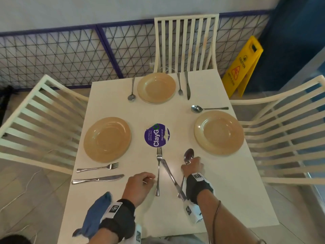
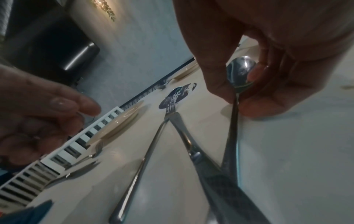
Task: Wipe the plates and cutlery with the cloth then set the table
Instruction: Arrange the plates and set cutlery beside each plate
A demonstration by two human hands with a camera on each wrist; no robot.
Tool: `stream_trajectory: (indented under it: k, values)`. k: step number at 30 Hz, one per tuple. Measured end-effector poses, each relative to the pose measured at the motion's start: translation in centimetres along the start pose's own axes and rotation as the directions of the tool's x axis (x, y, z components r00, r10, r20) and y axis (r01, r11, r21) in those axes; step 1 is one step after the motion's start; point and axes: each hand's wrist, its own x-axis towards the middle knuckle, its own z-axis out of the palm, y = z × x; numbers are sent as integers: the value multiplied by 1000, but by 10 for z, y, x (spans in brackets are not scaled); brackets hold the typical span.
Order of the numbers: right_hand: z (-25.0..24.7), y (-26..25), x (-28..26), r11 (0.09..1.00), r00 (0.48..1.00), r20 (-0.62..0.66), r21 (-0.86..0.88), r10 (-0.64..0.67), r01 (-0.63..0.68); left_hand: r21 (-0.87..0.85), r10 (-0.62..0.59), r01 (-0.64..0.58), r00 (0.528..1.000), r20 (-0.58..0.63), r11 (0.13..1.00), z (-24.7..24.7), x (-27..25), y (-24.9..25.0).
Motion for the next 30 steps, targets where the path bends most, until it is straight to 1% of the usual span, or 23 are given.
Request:
stream_trajectory:
  k: [3,8,12,18,21,25,30]
  values:
    - [-3,1,1,998,999,30,56,18,-20,11,-21,21,1000,12,1000,10,0,10]
    - [-6,3,-1,997,999,40,76,1,-4,-3,-13,13,999,32,1000,18,-2,24]
    - [-7,2,-2,996,999,18,76,-37,36,11,-8,7,998,57,1000,19,-3,27]
    - [-6,1,-8,997,998,-10,45,-60,60,61,4,-8,997,80,998,12,5,26]
    - [-8,0,-12,995,996,-41,60,-78,81,77,8,-16,995,99,997,10,9,25]
    - [-11,-7,-25,985,985,-105,93,-137,147,79,28,-38,992,125,996,6,13,21]
    - [-13,-19,-44,925,934,-201,184,-295,332,55,56,-65,987,151,996,3,19,15]
